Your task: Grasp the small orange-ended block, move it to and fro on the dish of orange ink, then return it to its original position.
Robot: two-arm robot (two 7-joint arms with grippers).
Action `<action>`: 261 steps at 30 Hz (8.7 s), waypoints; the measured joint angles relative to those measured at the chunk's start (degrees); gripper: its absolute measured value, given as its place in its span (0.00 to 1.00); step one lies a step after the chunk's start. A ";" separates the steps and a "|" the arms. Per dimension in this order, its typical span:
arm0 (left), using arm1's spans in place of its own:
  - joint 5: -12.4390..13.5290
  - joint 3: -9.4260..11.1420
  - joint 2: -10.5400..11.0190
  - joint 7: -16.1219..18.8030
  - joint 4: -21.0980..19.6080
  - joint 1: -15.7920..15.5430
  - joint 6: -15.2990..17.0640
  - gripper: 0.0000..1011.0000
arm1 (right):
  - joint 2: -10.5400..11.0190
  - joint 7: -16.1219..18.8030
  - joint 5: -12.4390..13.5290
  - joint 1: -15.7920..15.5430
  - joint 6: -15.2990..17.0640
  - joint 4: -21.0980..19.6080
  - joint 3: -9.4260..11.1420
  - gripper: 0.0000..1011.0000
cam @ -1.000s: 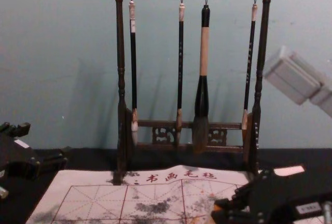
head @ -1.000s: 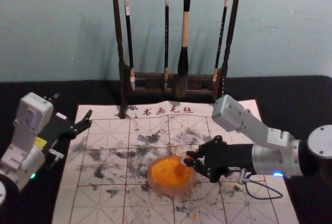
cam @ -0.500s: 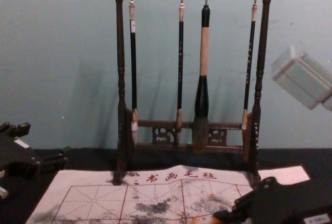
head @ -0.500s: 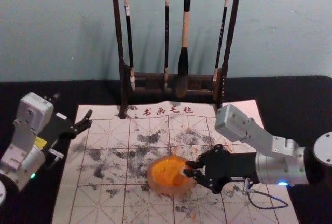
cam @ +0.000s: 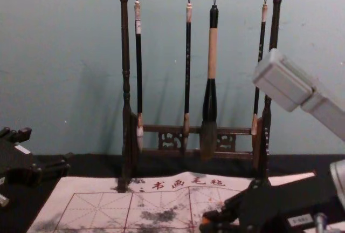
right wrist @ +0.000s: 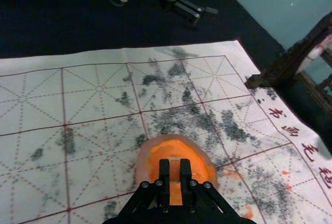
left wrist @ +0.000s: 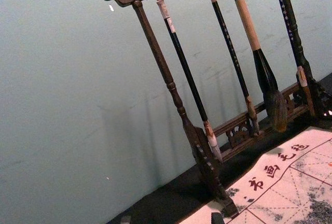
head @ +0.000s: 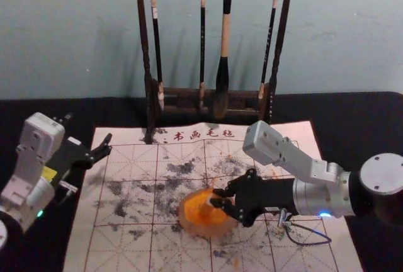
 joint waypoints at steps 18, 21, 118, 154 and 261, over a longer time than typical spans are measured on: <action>0.00 0.00 0.00 0.00 0.00 0.00 0.00 0.99 | 0.25 -1.19 -0.28 -0.07 0.89 1.00 1.74 0.09; 0.00 0.00 0.00 0.00 0.00 0.00 0.00 0.99 | 0.82 -1.00 0.08 -0.44 0.94 0.34 2.04 0.09; 0.00 0.00 0.00 0.00 0.00 0.00 0.00 0.99 | 11.45 -5.38 6.78 -14.36 -1.29 -6.94 15.34 0.09; 0.00 0.00 0.00 0.00 0.00 0.00 0.00 0.99 | 8.53 -4.21 5.86 -10.66 -0.90 -1.61 12.36 0.09; 0.00 0.00 0.00 0.00 0.00 0.00 0.00 0.99 | -5.94 -39.79 -6.34 -26.65 -18.32 0.33 25.95 0.99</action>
